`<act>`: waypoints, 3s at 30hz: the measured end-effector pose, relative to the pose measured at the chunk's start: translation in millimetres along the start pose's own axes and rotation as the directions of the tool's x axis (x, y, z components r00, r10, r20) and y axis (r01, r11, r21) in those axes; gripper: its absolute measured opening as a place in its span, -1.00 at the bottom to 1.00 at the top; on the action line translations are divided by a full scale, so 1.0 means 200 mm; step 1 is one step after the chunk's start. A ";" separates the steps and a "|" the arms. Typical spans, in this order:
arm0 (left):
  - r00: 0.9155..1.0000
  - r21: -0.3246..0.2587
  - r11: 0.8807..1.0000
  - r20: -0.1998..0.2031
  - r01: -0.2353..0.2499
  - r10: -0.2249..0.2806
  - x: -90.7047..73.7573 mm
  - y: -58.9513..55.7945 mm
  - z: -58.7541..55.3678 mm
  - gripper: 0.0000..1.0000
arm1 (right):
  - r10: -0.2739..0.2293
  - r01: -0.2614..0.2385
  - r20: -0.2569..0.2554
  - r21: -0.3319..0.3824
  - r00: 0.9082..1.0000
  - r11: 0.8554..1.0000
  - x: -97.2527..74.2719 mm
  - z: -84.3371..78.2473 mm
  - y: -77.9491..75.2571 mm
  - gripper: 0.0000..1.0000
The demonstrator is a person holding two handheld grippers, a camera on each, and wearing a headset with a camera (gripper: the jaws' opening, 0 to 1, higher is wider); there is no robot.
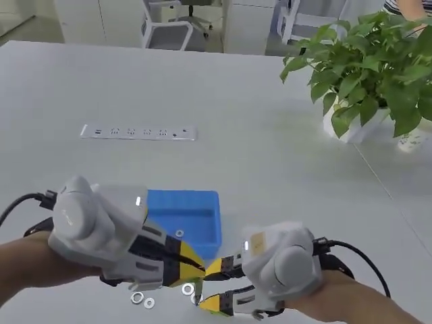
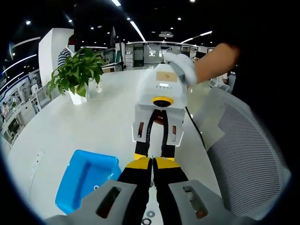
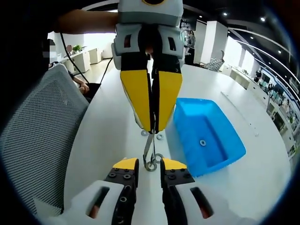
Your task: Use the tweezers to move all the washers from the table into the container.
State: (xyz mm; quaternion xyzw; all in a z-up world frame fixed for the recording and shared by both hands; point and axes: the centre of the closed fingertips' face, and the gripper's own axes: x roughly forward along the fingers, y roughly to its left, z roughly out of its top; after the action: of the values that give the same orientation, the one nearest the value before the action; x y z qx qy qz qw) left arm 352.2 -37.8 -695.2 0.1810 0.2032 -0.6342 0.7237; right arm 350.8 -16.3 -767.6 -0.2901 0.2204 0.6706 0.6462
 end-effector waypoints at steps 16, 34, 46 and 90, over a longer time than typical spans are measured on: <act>1.000 0.003 1.000 -0.006 -0.003 0.003 0.00 0.00 0.01 -0.89 | 0.014 -0.014 -0.015 -0.019 1.000 1.000 0.04 0.02 0.00 -0.78; 1.000 0.009 1.000 -0.021 -0.008 0.008 0.00 -0.01 0.01 -0.88 | 0.002 -0.002 -0.008 -0.001 1.000 1.000 0.03 0.01 0.00 -0.85; 0.999 0.000 0.999 0.026 -0.041 0.041 -0.06 0.02 0.05 -0.69 | -0.002 0.002 0.003 0.008 1.000 1.000 0.03 0.04 0.01 -0.85; 0.959 -0.225 0.939 0.055 -0.259 0.278 -0.35 0.09 -0.06 0.96 | -0.050 0.051 0.076 -0.007 0.996 0.999 -0.22 0.26 -0.19 -0.84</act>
State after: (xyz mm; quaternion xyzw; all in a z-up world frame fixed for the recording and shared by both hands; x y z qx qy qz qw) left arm 361.7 30.6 -668.8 0.1001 0.2130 -0.5109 0.8268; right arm 383.8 -11.7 -696.6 -0.2730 0.1855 0.6656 0.6694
